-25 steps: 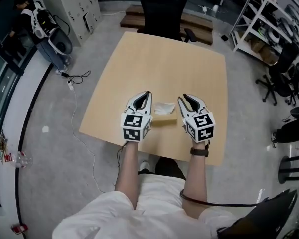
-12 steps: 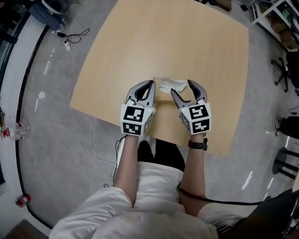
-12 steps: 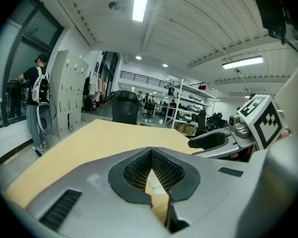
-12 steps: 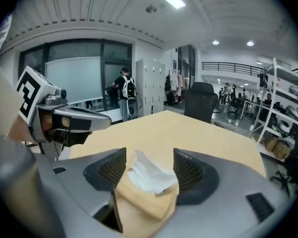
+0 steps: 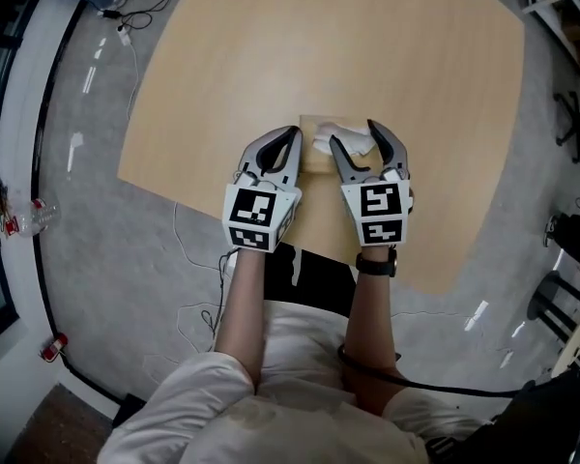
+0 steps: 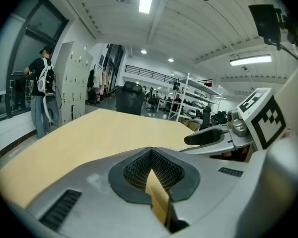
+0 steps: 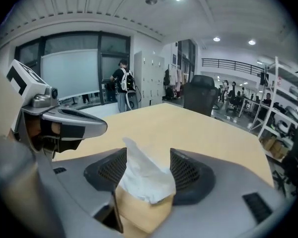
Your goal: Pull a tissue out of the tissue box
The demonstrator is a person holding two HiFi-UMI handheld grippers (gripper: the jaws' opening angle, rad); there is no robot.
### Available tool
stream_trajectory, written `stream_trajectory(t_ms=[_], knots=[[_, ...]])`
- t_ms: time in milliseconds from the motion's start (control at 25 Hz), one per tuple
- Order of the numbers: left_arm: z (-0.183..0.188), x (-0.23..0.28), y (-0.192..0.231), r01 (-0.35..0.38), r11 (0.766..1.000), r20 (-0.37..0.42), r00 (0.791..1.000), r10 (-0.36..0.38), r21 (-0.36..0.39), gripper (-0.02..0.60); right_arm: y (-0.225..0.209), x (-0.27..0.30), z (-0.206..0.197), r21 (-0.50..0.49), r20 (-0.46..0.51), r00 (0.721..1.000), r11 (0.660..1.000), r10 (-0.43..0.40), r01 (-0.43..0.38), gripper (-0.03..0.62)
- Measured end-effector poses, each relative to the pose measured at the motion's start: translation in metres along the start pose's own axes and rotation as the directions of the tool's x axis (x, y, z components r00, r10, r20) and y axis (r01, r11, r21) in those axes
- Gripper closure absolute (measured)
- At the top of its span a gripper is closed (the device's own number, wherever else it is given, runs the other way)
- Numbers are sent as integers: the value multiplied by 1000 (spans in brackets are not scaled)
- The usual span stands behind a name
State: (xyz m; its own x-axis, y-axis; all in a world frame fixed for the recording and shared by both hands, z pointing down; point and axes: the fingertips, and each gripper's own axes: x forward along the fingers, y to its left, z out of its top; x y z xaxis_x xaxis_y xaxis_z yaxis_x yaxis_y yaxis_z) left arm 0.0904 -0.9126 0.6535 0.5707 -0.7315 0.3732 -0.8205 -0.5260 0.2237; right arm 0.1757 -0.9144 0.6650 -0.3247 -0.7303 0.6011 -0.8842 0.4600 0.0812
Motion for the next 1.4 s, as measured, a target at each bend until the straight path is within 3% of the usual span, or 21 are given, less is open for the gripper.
stream_trajectory(t_ms=[200, 360, 440, 640, 840, 1120, 1400], knots=[[-26, 5, 21, -37, 999, -61, 998, 36, -15, 592, 8, 29, -14, 3, -47, 999, 1000, 21, -21, 327], [-20, 9, 23, -45, 998, -53, 998, 44, -32, 592, 4, 29, -22, -17, -86, 996, 1000, 20, -22, 462], [-5, 11, 26, -42, 999, -30, 999, 41, -35, 592, 3, 27, -14, -19, -81, 996, 999, 25, -27, 559], [46, 1, 23, -24, 1000, 42, 999, 25, -15, 592, -2, 7, 32, -6, -15, 1000, 1000, 15, -15, 576], [114, -20, 10, -3, 1000, 145, 989, -1, 25, 592, -15, -38, 106, -3, 133, 990, 999, -38, 39, 577], [208, -81, -17, -15, 993, 276, 961, -18, 117, 592, -15, -117, 198, 96, 399, 913, 994, -84, 50, 577], [267, -166, -21, -40, 981, 428, 903, -46, 189, 592, 42, -191, 268, 33, 602, 790, 993, -113, 117, 577]])
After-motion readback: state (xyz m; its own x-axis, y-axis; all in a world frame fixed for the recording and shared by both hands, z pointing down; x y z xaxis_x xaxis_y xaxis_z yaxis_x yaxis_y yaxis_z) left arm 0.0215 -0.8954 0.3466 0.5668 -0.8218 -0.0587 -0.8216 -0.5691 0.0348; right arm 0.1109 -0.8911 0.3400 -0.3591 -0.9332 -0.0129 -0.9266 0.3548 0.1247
